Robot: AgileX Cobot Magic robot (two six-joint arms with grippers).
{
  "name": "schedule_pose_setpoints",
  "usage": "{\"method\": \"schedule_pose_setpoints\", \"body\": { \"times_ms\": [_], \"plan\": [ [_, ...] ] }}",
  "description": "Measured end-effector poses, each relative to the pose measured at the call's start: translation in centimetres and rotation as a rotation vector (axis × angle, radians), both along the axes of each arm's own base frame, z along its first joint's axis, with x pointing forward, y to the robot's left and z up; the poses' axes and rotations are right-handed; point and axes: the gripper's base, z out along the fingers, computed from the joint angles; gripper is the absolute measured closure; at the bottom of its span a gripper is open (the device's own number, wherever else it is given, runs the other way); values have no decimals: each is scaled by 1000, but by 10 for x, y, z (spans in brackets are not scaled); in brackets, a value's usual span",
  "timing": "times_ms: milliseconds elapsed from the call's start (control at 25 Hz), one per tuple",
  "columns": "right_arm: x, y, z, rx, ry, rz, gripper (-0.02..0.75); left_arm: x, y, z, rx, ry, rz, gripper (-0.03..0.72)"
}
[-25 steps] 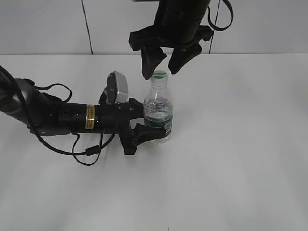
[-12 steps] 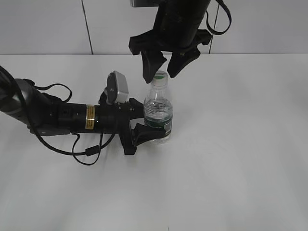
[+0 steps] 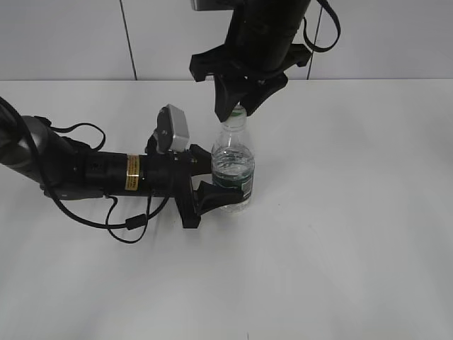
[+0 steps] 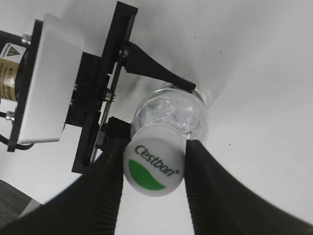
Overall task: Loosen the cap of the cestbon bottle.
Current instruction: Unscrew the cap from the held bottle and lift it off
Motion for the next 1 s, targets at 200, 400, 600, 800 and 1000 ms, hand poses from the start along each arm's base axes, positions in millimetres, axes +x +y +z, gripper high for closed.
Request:
{"method": "schedule_pose_setpoints", "body": {
  "times_ms": [200, 400, 600, 800, 1000],
  "plan": [
    [-2, -1, -2, 0, 0, 15, 442, 0, 0, 0, 1, 0, 0, 270],
    [-2, -1, -2, -9, -41, 130, 442, 0, 0, 0, 1, 0, 0, 270],
    [-2, -1, -2, -47, -145, 455, 442, 0, 0, 0, 1, 0, 0, 270],
    [-2, -1, -2, -92, -259, 816, 442, 0, 0, 0, 1, -2, -3, 270],
    [-2, -2, -3, -139, -351, 1104, 442, 0, 0, 0, 2, -3, -3, 271]
  ]
}}
